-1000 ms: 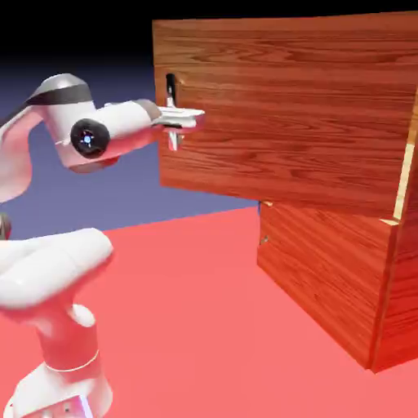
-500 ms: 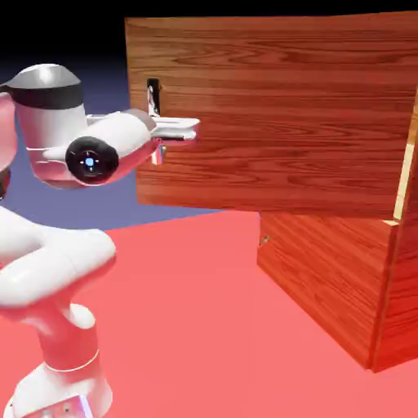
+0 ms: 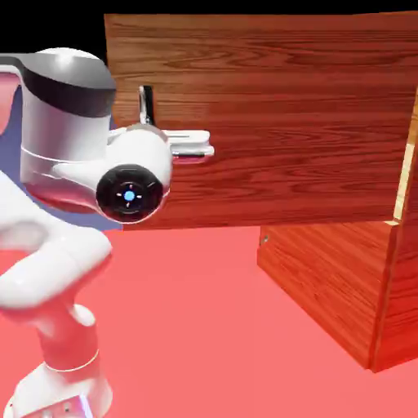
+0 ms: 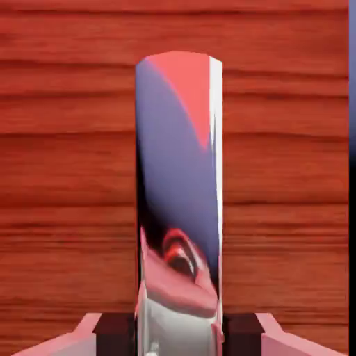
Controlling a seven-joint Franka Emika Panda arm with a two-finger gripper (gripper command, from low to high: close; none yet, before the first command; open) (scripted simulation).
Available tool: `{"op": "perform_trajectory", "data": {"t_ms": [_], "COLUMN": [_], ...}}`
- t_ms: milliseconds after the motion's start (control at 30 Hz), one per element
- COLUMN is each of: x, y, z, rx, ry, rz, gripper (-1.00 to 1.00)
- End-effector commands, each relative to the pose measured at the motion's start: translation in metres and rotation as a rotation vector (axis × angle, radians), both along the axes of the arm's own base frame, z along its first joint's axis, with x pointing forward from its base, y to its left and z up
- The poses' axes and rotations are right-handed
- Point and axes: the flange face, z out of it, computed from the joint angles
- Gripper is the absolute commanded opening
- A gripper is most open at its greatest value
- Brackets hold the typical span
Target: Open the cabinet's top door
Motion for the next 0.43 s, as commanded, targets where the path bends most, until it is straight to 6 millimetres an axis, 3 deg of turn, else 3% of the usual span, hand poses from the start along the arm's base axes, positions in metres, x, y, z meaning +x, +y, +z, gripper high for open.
{"op": "perform_trajectory", "data": {"t_ms": [0, 400], "x": [0.000, 0.015], "y": [-0.009, -0.113], "z": [0.000, 0.000], "rx": [0.000, 0.000], "ry": [0.000, 0.000], "rz": [0.020, 0.229], "gripper": [-1.00, -1.00]}}
